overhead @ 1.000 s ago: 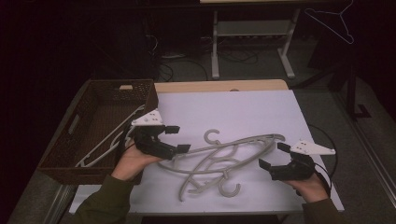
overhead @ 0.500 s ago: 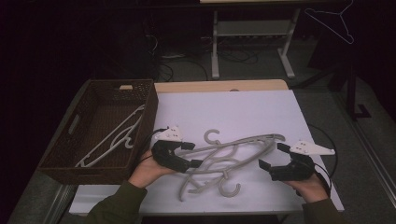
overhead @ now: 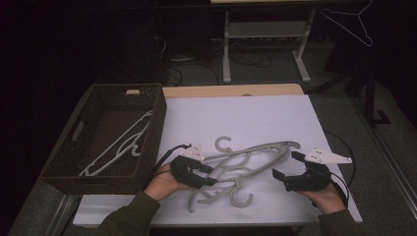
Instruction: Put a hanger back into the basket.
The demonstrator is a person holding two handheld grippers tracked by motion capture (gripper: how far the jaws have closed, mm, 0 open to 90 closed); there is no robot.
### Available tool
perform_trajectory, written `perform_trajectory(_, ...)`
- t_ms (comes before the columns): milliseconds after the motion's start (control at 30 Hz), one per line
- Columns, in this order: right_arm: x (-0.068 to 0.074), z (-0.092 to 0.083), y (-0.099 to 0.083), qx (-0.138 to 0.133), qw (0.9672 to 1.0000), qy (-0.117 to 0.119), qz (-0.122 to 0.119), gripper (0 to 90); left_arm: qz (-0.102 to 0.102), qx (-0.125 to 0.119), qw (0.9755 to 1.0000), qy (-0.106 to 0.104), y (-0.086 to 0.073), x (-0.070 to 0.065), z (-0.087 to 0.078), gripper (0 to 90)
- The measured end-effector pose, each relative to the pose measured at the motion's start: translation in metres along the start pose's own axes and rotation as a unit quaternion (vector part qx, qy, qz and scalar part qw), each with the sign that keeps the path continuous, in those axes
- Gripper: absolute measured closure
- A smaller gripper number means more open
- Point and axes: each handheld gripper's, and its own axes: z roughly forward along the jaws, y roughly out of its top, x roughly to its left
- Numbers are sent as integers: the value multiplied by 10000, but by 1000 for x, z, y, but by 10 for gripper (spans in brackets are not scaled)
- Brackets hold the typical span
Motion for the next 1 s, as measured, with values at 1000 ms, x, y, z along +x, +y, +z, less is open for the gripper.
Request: perform_trajectory(1000, -1, -2, 0, -29, 10000, -27, -1, 14, 289, 664, 9971, -247, 0, 2, 25, 765)
